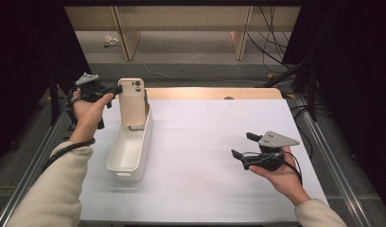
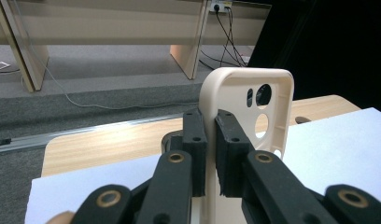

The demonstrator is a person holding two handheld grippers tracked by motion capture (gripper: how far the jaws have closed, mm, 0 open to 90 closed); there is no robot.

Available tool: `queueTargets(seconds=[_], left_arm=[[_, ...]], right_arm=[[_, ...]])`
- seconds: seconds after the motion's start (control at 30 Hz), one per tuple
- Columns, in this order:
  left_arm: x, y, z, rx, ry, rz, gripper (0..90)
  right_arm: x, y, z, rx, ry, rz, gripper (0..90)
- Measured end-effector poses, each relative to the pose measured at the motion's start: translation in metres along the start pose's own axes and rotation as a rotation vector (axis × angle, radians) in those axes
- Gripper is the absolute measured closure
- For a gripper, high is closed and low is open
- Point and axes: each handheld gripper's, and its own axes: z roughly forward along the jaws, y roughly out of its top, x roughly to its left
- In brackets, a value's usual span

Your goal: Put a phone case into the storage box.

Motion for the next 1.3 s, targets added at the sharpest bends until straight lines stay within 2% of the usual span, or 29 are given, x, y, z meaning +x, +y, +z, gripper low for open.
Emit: queueTargets(seconds=[0.77, 1.07, 1.3], left_arm=[[0.003, -0.013, 0.012, 0.028, 0.014, -0.007, 83.1], [0.006, -0.024, 0.018, 0.045, 0.027, -0.025, 83.0], [0.007, -0.029, 0.021, 0.061, 0.031, -0.022, 83.0]], right_arm=[[0.0, 0.0, 0.0, 0.001, -0.001, 0.0, 16.9], [0.0, 0.0, 0.0, 0.0, 0.0, -0.001, 16.9], [0.0, 0.0, 0.0, -0.001, 0.0, 0.0, 16.9]])
